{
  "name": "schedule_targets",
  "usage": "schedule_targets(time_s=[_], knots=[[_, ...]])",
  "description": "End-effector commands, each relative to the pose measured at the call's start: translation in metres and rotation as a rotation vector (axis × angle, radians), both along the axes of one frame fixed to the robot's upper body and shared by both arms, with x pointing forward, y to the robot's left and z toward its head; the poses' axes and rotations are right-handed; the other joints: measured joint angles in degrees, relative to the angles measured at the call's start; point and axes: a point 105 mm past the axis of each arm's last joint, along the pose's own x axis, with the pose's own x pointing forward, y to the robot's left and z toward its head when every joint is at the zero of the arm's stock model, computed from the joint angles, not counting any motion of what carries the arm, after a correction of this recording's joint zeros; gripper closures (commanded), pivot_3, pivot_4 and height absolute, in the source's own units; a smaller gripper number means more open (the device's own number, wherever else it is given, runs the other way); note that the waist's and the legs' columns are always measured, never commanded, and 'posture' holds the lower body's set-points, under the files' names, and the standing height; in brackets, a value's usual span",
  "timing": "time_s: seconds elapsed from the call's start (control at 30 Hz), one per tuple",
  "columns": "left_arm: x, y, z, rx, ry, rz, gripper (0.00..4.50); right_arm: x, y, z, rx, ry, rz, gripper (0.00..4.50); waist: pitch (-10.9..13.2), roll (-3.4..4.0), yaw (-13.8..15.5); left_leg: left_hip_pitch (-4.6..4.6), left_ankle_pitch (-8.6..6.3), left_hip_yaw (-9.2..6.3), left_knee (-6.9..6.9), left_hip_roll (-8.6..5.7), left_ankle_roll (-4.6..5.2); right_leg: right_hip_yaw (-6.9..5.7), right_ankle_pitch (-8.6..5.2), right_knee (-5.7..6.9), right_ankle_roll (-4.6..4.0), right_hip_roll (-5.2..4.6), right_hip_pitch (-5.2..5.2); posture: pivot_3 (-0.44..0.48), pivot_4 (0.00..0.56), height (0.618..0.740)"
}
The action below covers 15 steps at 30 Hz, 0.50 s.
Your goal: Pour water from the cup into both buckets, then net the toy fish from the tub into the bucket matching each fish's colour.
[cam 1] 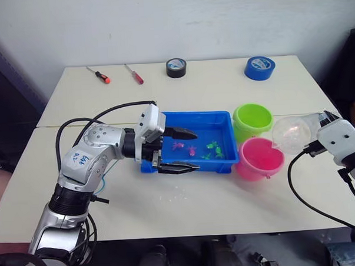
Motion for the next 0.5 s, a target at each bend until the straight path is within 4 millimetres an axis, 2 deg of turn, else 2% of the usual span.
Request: schedule_targets(time_s=[0.03, 0.27, 0.5], knots=[[-0.004, -0.002, 0.006, -0.011, -0.035, -0.019, 0.0, -0.003, 0.012, 0.018, -0.077, -0.07, 0.042, 4.41, 0.0, 0.0, 0.0, 0.0, 0.0, 0.0, 0.0, 0.0, 0.0, 0.0, 0.0, 0.0, 0.0, 0.0, 0.0, 0.0, 0.15, 0.736], [-0.003, 0.0, 0.002, -0.002, -0.033, -0.011, 0.0, -0.002, 0.032, 0.019, -0.248, -0.072, 0.12, 4.41, 0.0, 0.0, -0.05, 0.01, 0.01, 0.01, 0.0, 0.01, -0.02, 0.01, 0.0, 0.01, 0.0, 0.04, 0.0, 0.0, 0.15, 0.736], [-0.002, 0.0, 0.003, -0.006, -0.038, -0.007, 0.0, -0.002, 0.026, 0.015, -0.221, -0.068, 0.094, 4.41, 0.01, -0.01, -0.01, 0.0, 0.02, 0.01, 0.02, 0.03, -0.03, 0.02, 0.0, 0.01, 0.0, 0.05, 0.0, 0.0, 0.15, 0.736]])
